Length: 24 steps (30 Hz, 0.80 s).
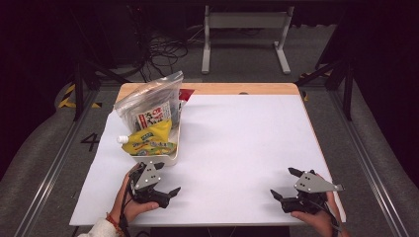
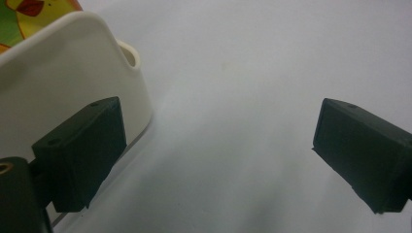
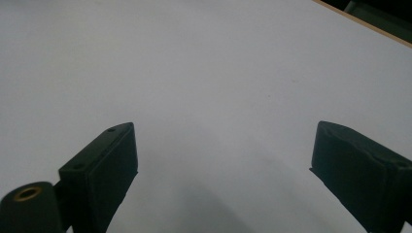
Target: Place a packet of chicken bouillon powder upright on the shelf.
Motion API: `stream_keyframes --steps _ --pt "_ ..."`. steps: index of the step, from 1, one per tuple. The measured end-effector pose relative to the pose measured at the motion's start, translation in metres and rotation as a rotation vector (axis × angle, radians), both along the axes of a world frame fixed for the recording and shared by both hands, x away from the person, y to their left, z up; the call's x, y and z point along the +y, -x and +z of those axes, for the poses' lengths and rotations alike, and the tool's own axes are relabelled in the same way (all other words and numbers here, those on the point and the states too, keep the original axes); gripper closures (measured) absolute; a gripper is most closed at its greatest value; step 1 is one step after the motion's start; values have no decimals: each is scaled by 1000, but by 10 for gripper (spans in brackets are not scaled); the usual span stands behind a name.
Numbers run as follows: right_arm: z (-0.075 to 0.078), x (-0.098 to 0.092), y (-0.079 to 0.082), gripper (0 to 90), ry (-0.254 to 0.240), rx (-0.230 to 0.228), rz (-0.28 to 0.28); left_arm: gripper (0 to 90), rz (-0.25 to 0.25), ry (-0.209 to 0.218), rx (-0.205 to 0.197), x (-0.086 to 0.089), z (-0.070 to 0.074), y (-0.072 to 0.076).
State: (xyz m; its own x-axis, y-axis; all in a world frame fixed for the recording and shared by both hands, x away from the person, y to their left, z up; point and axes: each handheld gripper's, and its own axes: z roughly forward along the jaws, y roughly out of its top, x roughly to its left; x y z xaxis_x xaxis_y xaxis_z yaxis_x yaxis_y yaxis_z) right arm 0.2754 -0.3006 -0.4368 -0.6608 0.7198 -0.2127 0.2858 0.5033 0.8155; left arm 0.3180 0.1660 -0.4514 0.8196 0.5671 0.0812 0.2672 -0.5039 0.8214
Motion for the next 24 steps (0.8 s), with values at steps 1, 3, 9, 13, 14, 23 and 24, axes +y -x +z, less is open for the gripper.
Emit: stream_keyframes --steps 1,3,9,13,14,23,24 --pt "0 0 1 95 0 -3 2 58 2 -4 -5 0 1 0" --pt "0 1 2 96 -6 -2 5 59 1 -7 -7 -1 1 1" --pt "-2 2 3 110 1 4 12 60 -8 -19 -23 -6 4 1" --pt "-1 2 2 110 -2 2 -7 70 -10 -29 -22 -6 3 0" --pt "0 2 2 110 -11 0 -12 70 -9 -36 -26 -6 3 0" --pt "-2 0 -3 109 -19 10 -23 67 -39 -30 -14 -8 3 -1" --pt "-3 -1 -3 109 -19 13 -27 66 -41 -31 -12 -8 3 -1"
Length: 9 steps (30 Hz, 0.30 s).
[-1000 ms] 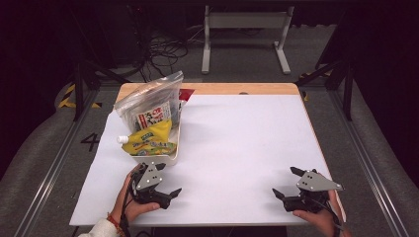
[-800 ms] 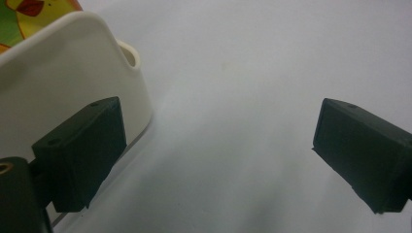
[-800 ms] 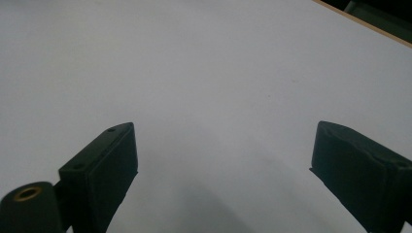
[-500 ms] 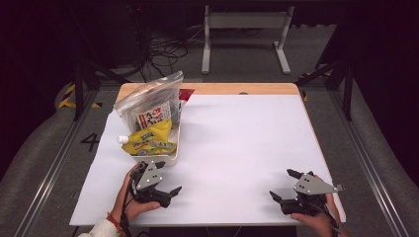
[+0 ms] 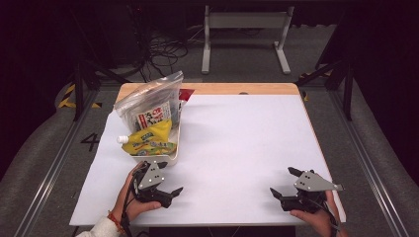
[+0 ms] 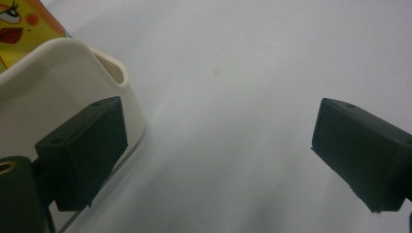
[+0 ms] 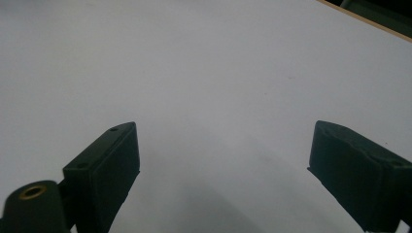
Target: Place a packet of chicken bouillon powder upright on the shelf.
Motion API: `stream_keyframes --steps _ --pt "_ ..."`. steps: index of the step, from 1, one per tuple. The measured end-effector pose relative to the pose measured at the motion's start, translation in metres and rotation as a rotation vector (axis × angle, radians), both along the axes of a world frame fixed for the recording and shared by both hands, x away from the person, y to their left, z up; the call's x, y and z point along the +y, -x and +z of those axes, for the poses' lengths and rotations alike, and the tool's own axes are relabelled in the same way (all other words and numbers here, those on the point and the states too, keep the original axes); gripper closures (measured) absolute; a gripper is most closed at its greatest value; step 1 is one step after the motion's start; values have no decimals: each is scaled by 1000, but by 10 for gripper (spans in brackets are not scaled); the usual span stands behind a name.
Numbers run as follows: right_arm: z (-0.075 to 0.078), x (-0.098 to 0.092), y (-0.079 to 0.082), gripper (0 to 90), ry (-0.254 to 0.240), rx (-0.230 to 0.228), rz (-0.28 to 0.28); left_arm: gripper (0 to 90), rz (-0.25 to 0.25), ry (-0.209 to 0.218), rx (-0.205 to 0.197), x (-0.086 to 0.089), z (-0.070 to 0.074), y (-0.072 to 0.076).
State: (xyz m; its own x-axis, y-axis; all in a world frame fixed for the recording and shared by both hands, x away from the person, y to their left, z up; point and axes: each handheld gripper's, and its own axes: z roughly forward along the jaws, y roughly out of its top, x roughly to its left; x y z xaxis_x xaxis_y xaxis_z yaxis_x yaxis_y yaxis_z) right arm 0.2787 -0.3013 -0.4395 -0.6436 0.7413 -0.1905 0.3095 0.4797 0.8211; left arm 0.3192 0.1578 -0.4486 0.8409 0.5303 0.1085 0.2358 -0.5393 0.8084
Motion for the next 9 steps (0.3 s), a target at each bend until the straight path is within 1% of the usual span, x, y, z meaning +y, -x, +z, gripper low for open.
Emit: stream_keyframes --steps 1,3,6,7,9 --pt "0 0 -1 108 0 0 -1 66 -4 -8 -1 0 0 -1" --pt "-1 -1 -2 109 -3 3 -7 66 -6 -9 4 0 0 -1" --pt "1 -1 -2 118 -22 -8 -9 65 -1 -4 11 1 -1 -3" --pt "1 -1 -2 118 -22 -8 -9 65 -1 -4 11 1 -1 -3" --pt "2 1 -3 120 -26 -9 6 66 5 -3 12 1 -1 -3"
